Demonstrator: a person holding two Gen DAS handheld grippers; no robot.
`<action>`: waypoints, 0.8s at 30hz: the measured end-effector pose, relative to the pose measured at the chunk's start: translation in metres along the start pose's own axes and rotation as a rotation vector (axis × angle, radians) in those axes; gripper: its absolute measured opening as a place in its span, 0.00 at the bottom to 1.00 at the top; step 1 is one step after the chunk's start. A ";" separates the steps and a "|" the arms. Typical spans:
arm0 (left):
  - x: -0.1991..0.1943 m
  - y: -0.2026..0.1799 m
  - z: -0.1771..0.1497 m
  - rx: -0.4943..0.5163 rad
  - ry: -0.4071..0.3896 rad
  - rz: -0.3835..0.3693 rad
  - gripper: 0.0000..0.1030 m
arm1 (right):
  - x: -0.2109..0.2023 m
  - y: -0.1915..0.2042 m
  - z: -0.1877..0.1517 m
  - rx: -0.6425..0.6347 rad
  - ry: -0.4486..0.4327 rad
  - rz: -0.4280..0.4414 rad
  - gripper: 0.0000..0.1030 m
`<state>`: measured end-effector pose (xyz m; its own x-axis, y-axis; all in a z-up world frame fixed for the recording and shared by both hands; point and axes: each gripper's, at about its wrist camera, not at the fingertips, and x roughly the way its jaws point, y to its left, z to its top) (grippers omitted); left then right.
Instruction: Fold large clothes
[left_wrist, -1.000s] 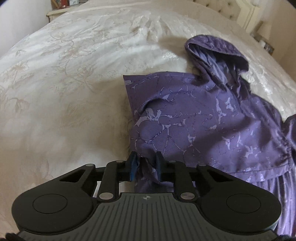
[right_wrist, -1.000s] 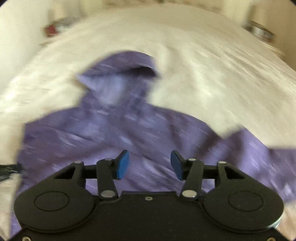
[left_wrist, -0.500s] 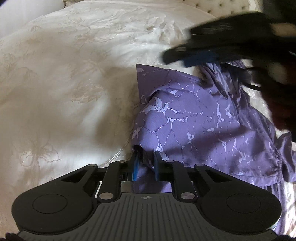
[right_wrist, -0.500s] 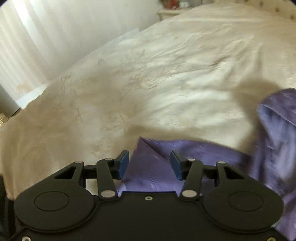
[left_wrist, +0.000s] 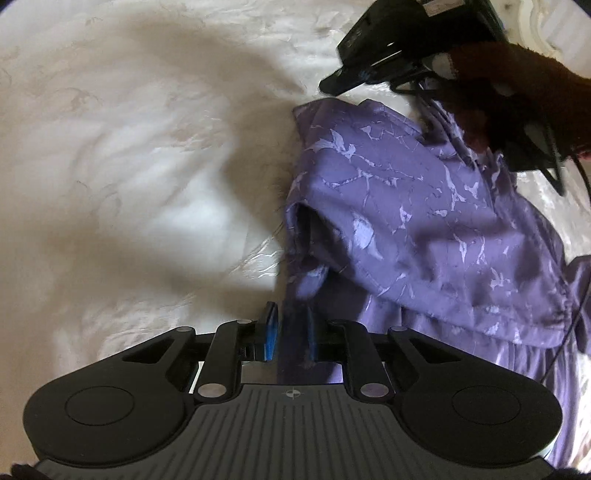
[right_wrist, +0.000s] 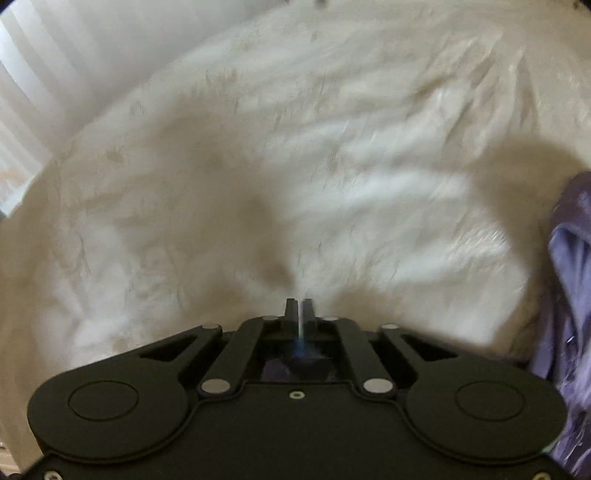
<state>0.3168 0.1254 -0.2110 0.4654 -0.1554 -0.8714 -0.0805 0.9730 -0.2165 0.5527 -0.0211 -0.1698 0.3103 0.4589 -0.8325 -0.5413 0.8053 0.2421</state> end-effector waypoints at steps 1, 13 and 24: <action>-0.005 -0.001 0.000 0.020 -0.011 0.006 0.16 | -0.010 -0.006 -0.001 0.028 -0.047 0.021 0.29; -0.030 -0.062 0.061 0.286 -0.213 -0.057 0.20 | -0.146 -0.081 -0.122 0.349 -0.229 -0.146 0.47; 0.061 -0.001 0.084 0.086 -0.063 0.115 0.23 | -0.199 -0.083 -0.246 0.466 -0.085 -0.311 0.47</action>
<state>0.4192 0.1292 -0.2267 0.5117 -0.0340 -0.8585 -0.0614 0.9952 -0.0760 0.3435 -0.2715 -0.1469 0.4719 0.1867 -0.8617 -0.0182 0.9792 0.2022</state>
